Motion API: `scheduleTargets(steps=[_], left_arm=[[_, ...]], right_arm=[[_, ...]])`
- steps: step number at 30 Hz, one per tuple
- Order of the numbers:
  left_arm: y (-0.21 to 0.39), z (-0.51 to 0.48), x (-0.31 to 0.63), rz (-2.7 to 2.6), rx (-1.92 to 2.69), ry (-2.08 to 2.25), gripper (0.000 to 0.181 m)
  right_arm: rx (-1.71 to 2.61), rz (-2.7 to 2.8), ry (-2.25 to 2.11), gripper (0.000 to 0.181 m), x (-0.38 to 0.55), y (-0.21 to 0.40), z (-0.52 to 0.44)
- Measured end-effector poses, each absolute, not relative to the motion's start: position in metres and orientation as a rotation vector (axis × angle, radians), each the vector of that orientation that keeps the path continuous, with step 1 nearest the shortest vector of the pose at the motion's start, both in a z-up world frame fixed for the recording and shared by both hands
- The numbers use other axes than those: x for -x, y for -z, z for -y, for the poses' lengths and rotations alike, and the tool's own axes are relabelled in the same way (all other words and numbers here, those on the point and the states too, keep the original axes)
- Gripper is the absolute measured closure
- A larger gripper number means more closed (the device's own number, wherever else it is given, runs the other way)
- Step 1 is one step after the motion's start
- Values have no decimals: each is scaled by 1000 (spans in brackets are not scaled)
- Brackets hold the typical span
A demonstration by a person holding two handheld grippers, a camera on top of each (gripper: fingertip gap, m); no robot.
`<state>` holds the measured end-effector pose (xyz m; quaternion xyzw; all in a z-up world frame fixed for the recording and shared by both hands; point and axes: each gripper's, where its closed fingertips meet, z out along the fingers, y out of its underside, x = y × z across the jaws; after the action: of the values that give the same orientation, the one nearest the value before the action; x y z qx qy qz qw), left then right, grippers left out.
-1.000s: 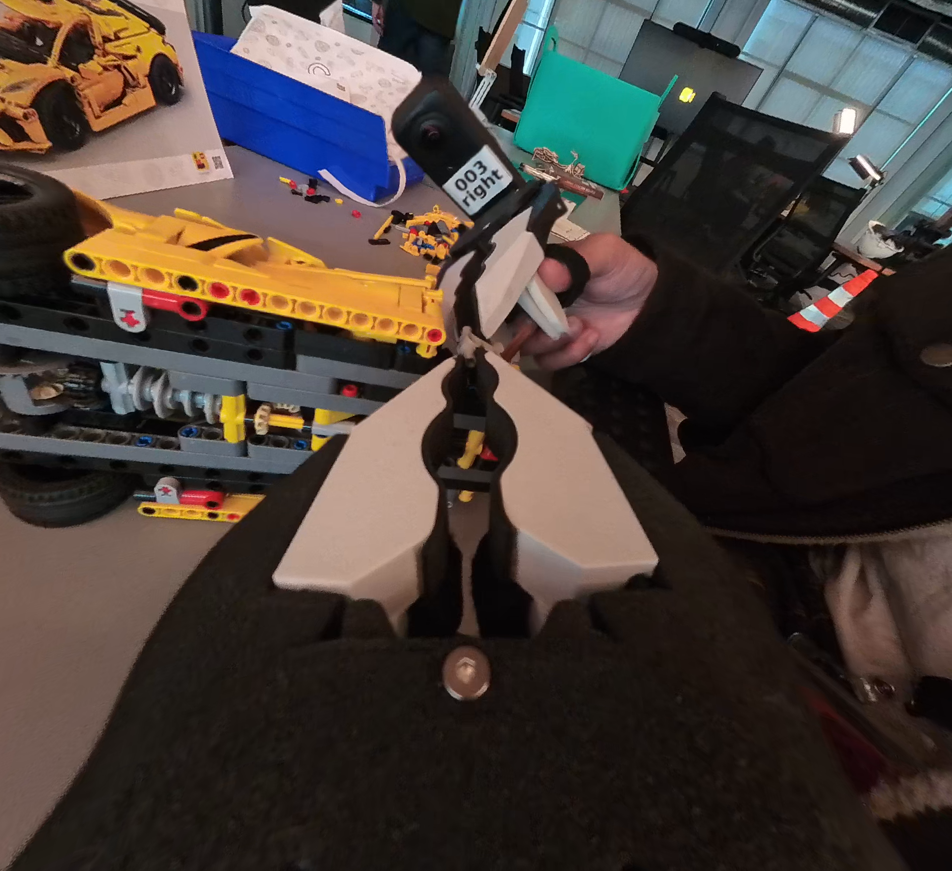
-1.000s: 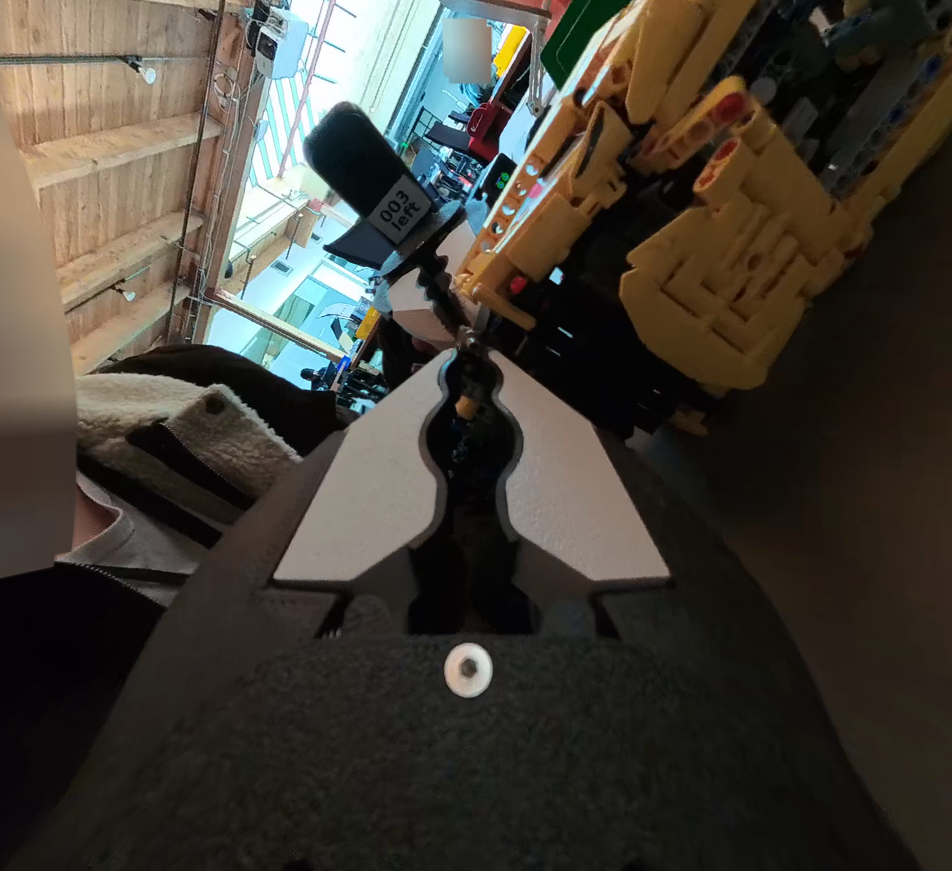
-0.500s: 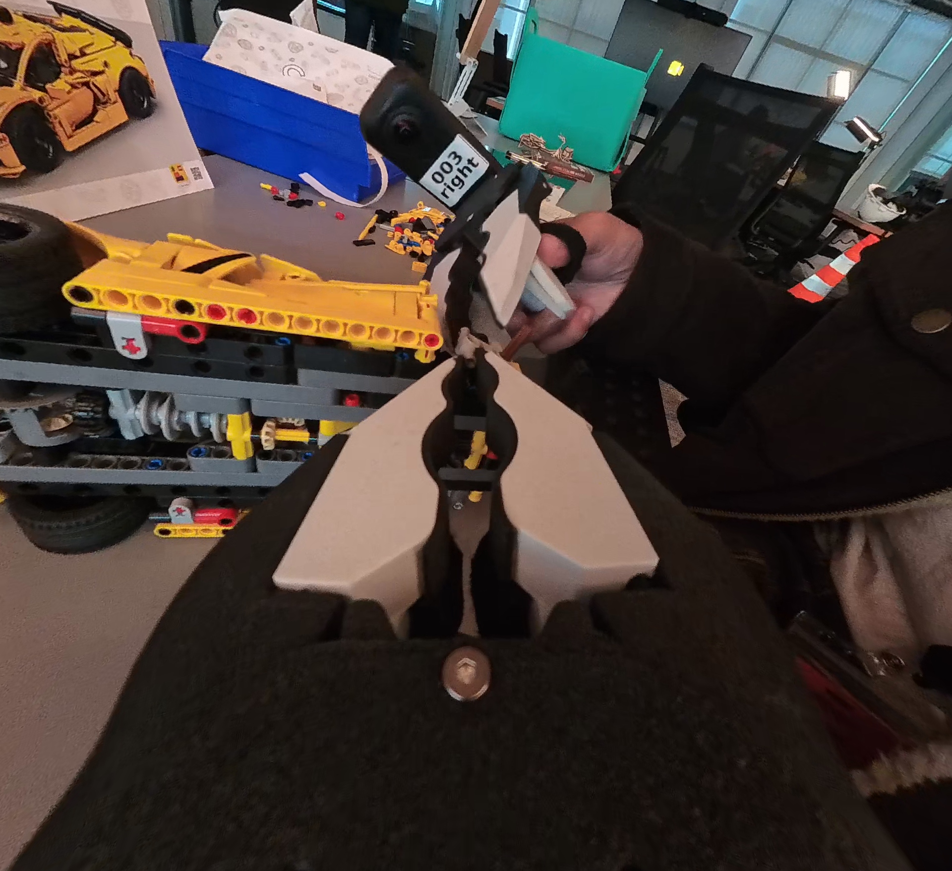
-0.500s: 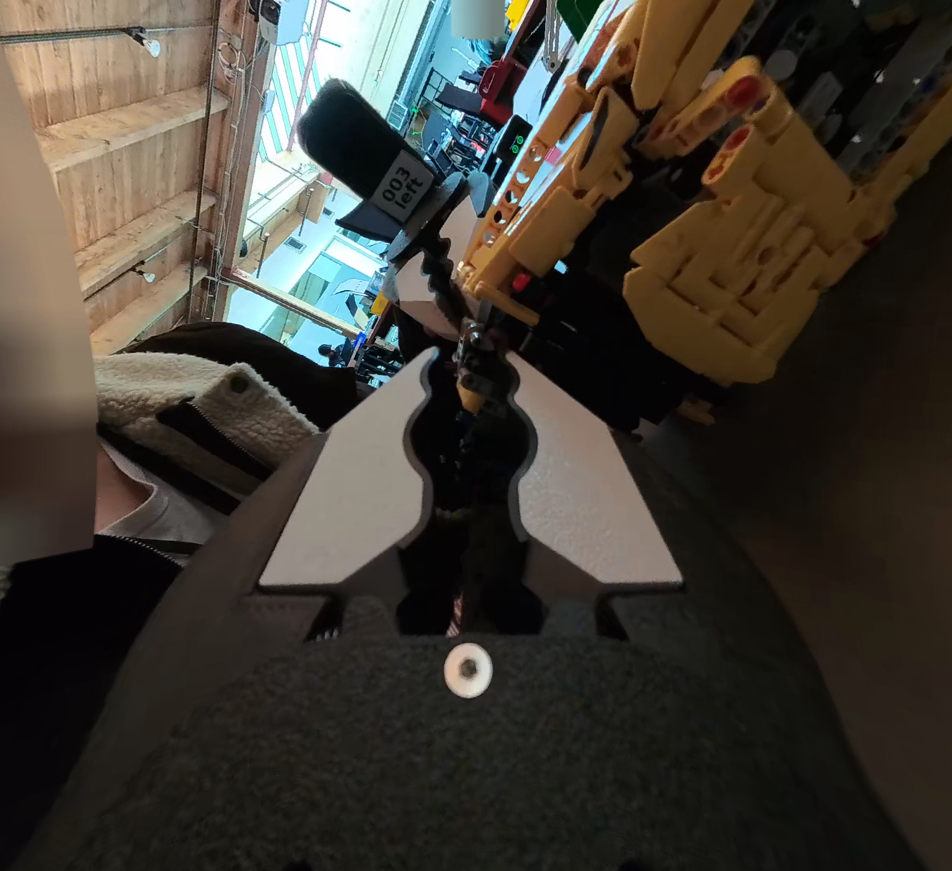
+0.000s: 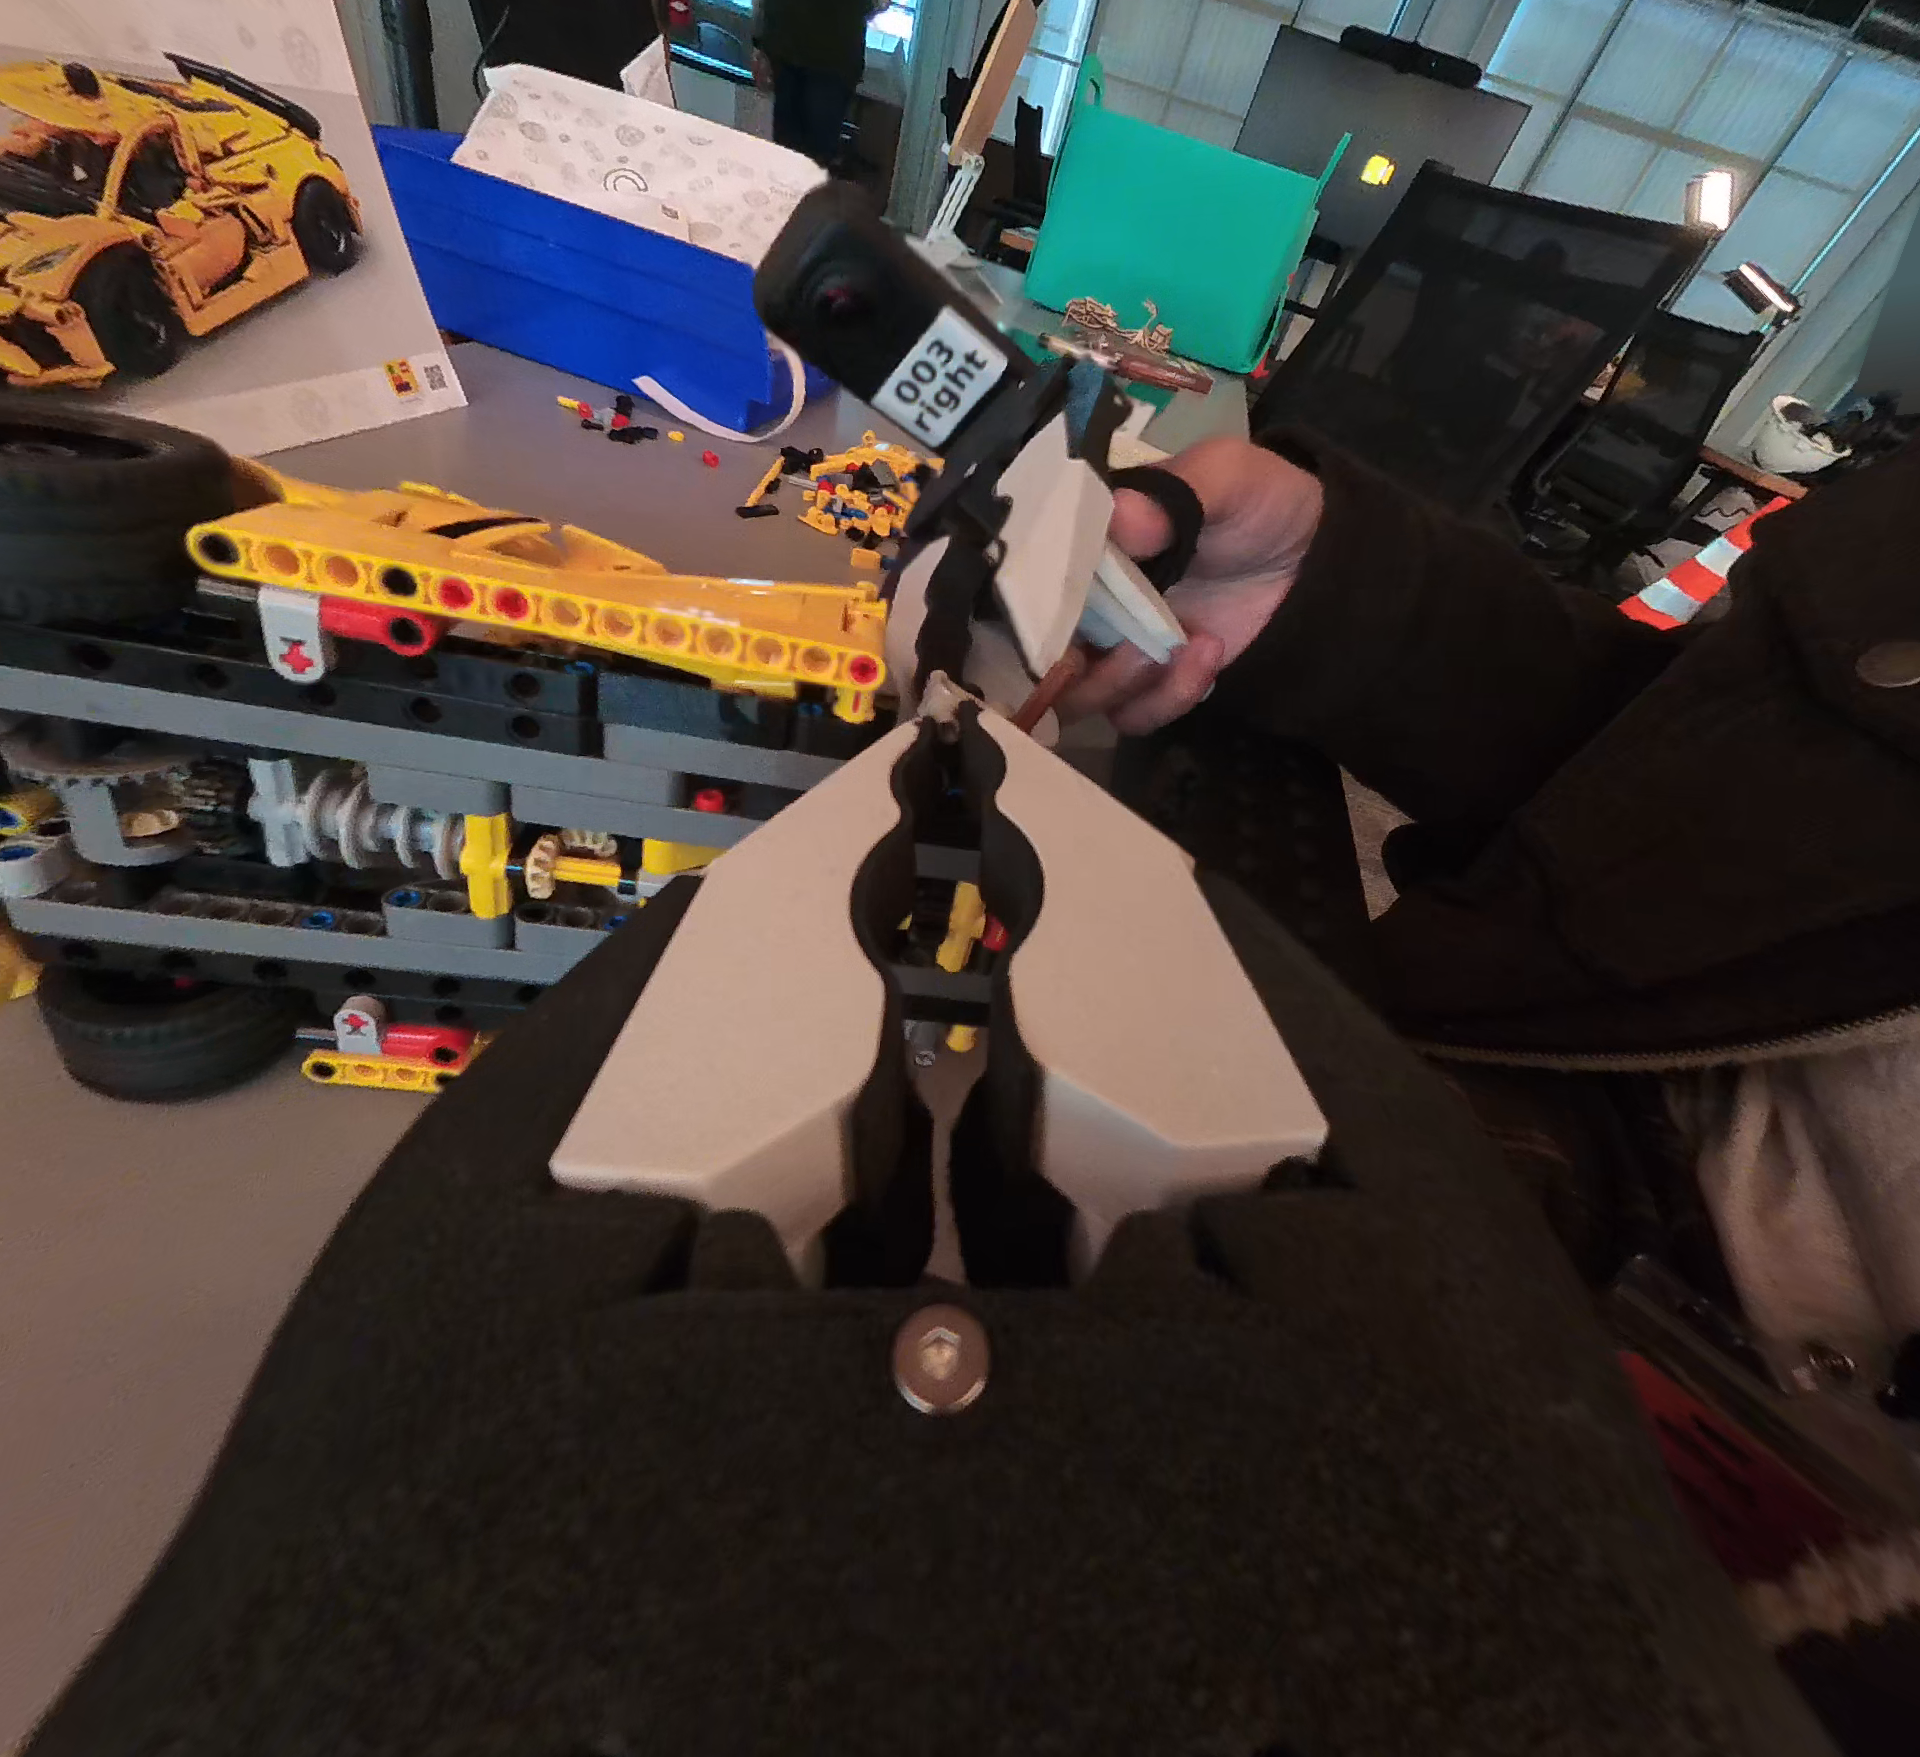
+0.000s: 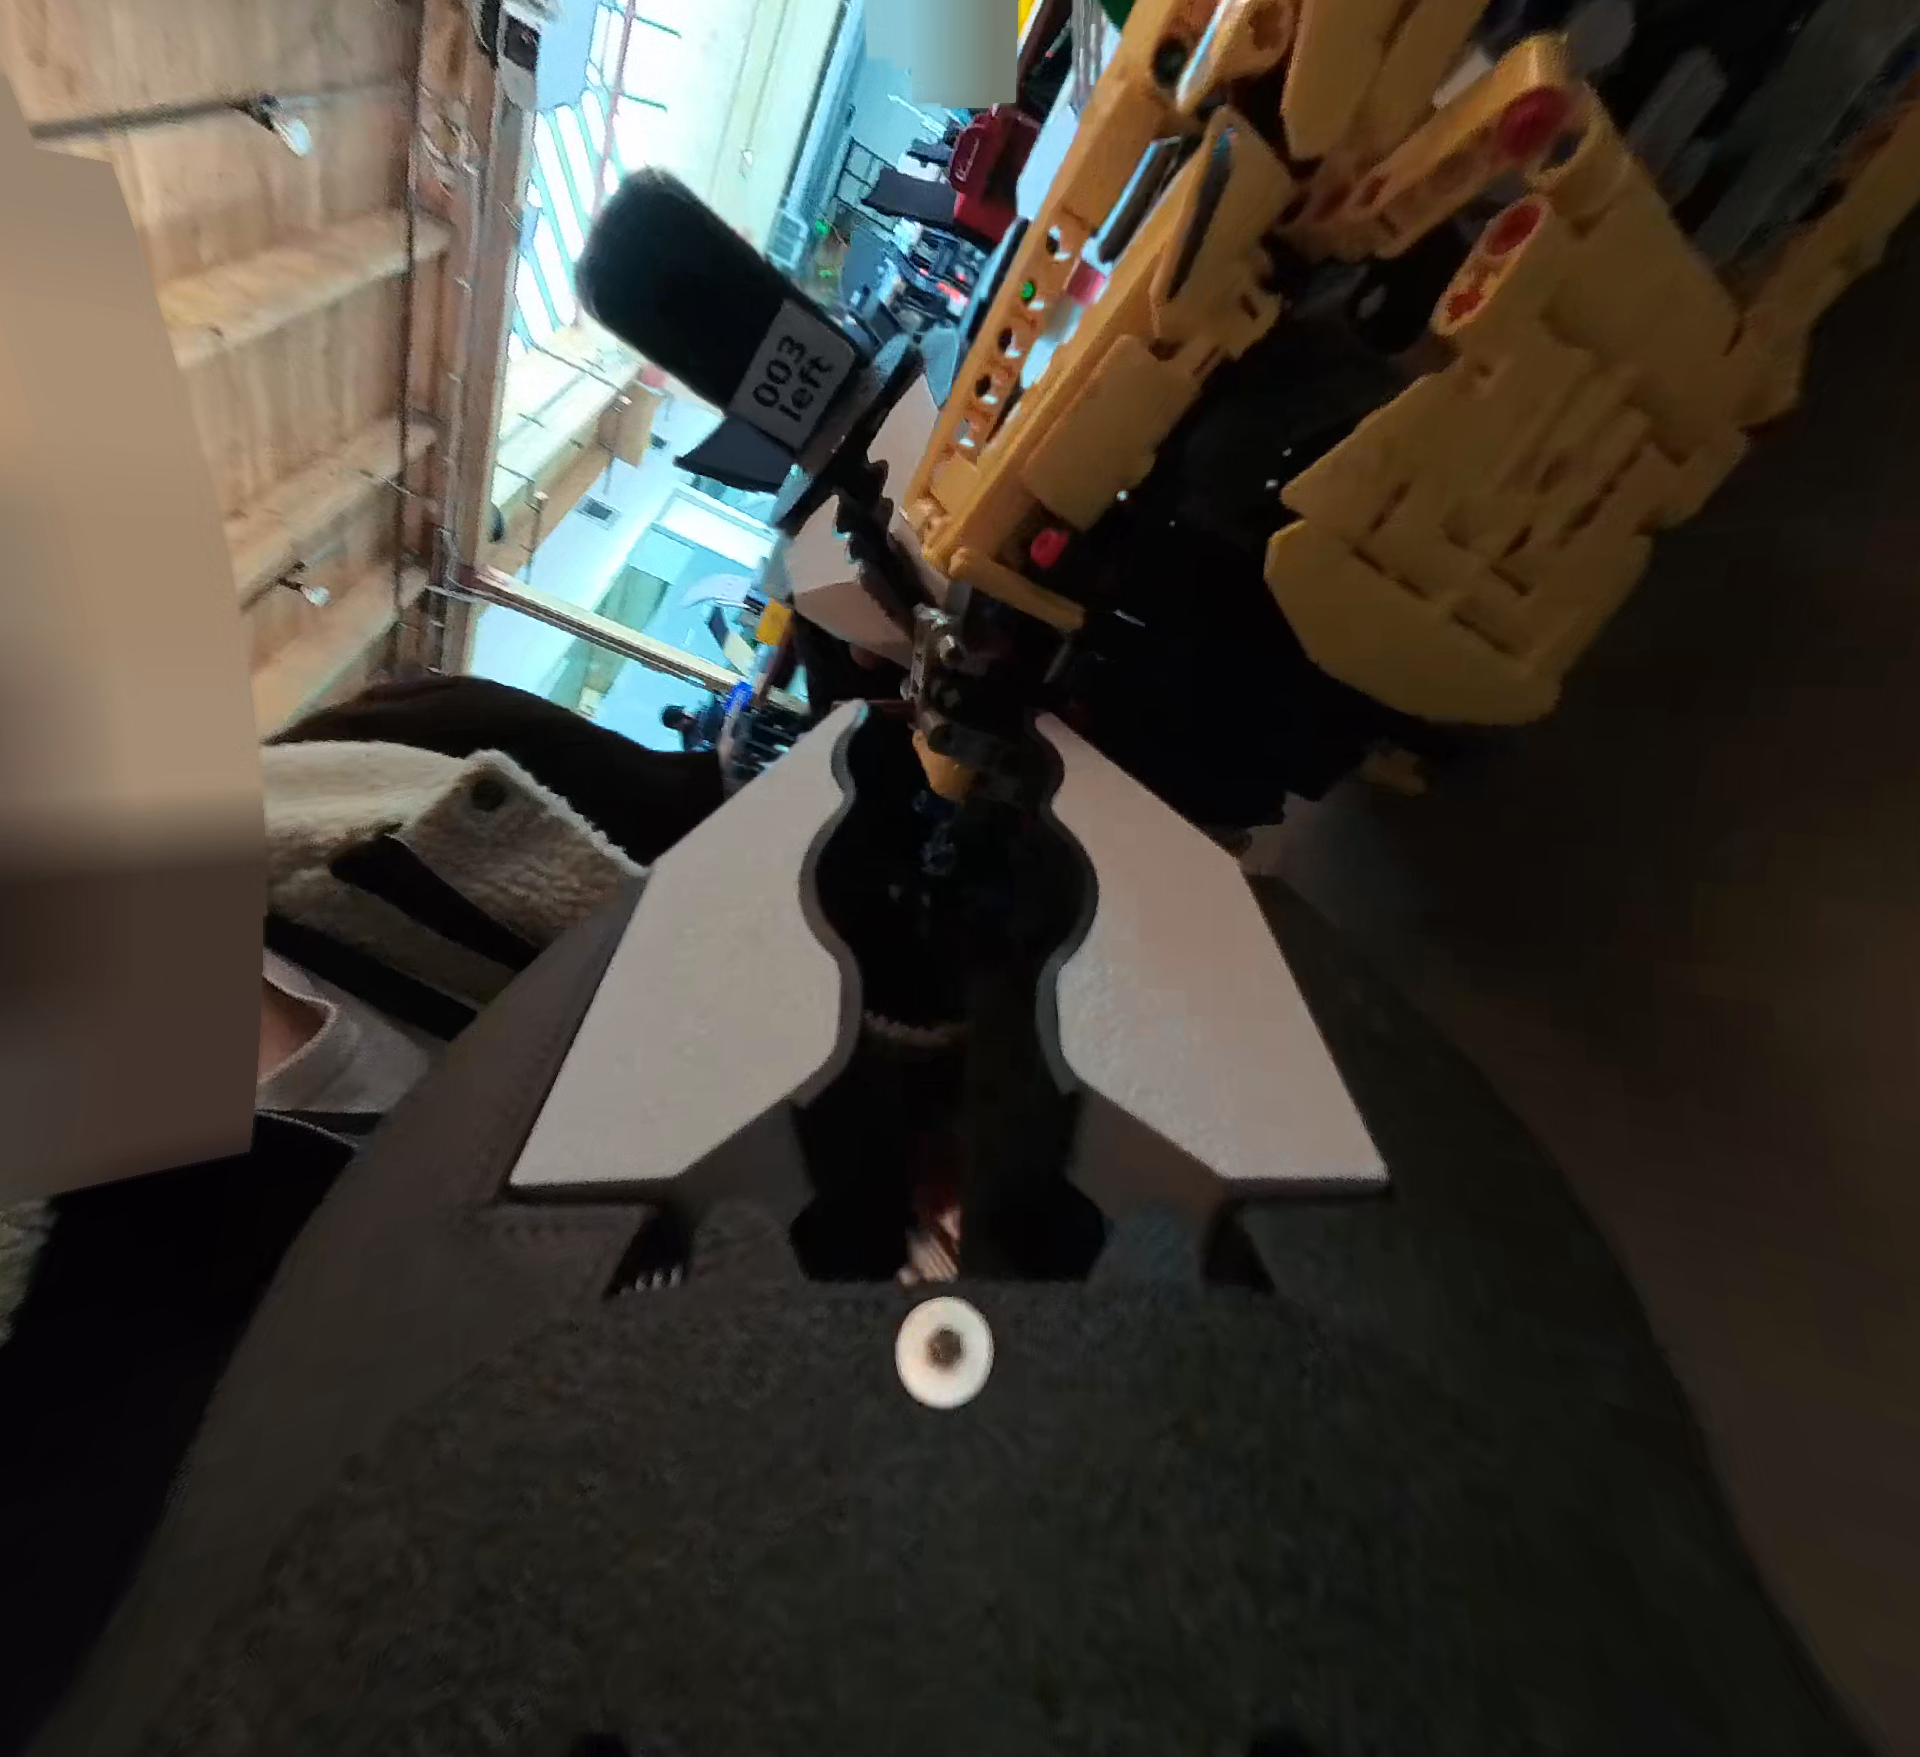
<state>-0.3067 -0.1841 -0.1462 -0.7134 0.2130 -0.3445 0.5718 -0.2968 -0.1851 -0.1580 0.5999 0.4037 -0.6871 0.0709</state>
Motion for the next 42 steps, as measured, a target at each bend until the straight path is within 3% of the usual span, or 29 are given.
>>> scheduleTargets(steps=[4, 7, 12, 18, 26, 32, 35, 36, 39, 41, 42], left_arm=[[146, 185, 306, -513, 1672, 809, 178], [146, 186, 306, -515, 1671, 811, 178], [147, 186, 306, -515, 1673, 812, 177], [147, 186, 306, -512, 1669, 817, 178], [149, 185, 311, -526, 1684, 748, 178], [147, 186, 325, -471, 1677, 764, 178], [147, 188, 317, -518, 1671, 755, 178], [147, 188, 316, -509, 1672, 773, 178], [143, 187, 321, -460, 1663, 813, 178], [141, 187, 322, -444, 1650, 831, 178], [141, 188, 321, -450, 1649, 830, 178]], right_arm=[[-1705, -1013, 2162, 164, 295, 145, 176], [-1711, -1059, 2129, 159, 296, 149, 184], [-1773, -1109, 2079, 168, 298, 160, 184], [-1800, -1110, 2089, 166, 301, 158, 183], [-1834, -1240, 2113, 181, 302, 157, 181], [-1927, -1104, 2255, 181, 275, 141, 130], [-1966, -1521, 2185, 181, 285, 142, 149], [-1976, -1745, 2159, 180, 290, 143, 157], [-1981, -2106, 2255, 148, 304, 135, 169], [-1986, -2014, 2354, 128, 307, 136, 176], [-1920, -1923, 2380, 131, 305, 137, 185]])
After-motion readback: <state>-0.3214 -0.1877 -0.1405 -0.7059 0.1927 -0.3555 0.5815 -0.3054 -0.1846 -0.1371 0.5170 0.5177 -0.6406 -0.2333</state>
